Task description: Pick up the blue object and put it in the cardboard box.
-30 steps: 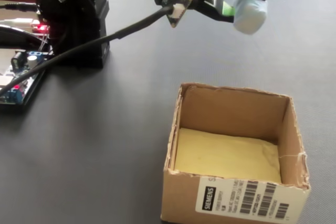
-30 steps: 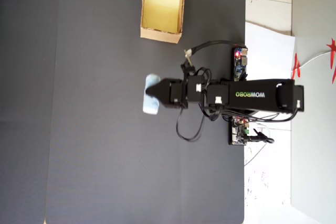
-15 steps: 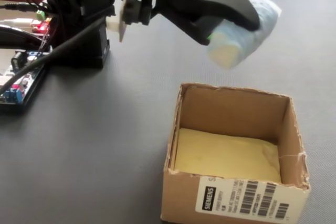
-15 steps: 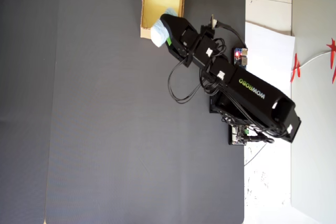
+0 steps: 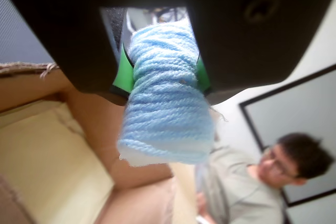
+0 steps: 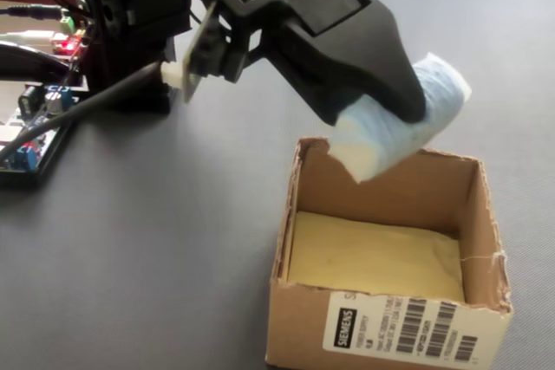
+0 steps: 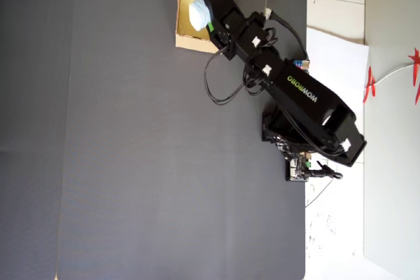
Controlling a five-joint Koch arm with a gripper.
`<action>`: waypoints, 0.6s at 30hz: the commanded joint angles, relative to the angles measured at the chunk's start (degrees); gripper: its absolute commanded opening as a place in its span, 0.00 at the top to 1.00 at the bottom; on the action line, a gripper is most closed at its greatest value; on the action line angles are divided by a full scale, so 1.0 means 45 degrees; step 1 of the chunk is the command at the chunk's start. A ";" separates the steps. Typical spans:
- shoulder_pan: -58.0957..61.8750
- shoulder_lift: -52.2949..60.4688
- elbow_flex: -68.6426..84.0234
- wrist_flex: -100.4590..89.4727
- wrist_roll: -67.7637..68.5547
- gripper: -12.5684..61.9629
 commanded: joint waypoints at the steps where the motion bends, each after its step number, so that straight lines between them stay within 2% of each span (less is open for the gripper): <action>1: 0.0195 0.0098 -0.1113 0.0117 0.0156 0.69; 3: 0.0215 0.0078 -0.1172 0.0469 0.0332 0.60; 4: 0.0215 0.0059 -0.1406 0.1367 0.0410 0.52; 7: 0.0234 -0.0059 -0.1465 0.1816 0.0449 0.43; 18: -0.0508 -0.0020 -0.1523 0.1797 0.0469 0.42</action>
